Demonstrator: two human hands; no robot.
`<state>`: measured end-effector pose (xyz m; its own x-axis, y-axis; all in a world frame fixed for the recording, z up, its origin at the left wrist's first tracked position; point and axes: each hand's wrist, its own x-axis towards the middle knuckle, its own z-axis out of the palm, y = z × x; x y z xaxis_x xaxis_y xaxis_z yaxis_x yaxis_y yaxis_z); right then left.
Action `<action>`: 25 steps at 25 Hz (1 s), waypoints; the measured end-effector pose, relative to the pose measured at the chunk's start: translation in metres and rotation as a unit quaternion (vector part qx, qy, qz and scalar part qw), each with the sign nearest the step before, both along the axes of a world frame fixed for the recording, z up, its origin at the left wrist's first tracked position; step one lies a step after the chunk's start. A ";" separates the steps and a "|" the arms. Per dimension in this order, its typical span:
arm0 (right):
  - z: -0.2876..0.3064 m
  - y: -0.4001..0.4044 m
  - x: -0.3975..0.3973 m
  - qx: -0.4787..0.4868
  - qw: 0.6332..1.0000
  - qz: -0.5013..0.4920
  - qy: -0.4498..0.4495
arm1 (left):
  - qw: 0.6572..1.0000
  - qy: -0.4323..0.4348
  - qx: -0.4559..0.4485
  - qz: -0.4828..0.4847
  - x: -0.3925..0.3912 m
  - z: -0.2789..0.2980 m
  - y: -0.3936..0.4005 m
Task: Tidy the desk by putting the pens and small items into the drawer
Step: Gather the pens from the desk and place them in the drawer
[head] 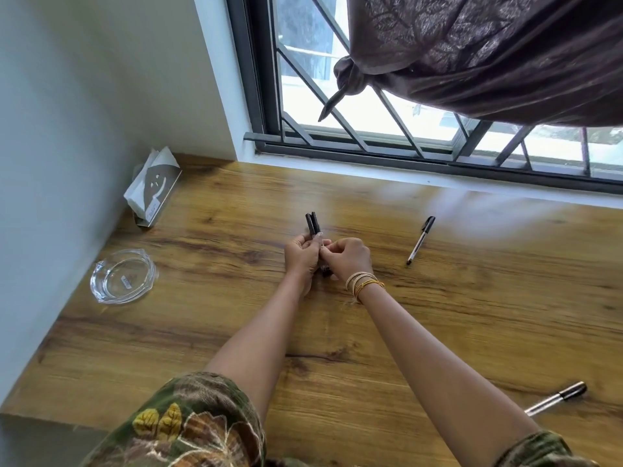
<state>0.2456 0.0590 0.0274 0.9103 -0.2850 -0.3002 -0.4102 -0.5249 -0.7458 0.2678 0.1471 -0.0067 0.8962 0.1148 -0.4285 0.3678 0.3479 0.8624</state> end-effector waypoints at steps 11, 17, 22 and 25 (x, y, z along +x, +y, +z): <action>0.012 -0.059 0.010 -0.116 0.988 -0.098 -0.028 | 0.999 0.009 -0.041 -0.018 0.001 -0.001 0.002; 0.005 -0.095 0.013 -0.167 0.949 -0.269 -0.003 | 0.999 0.014 -0.035 -0.021 0.001 0.000 0.004; -0.004 -0.101 0.008 -0.194 0.944 -0.266 0.028 | 0.999 0.011 -0.037 -0.028 0.001 -0.001 0.004; -0.004 -0.100 0.007 -0.175 0.952 -0.252 -0.004 | 0.999 0.010 -0.036 -0.030 0.001 0.000 0.005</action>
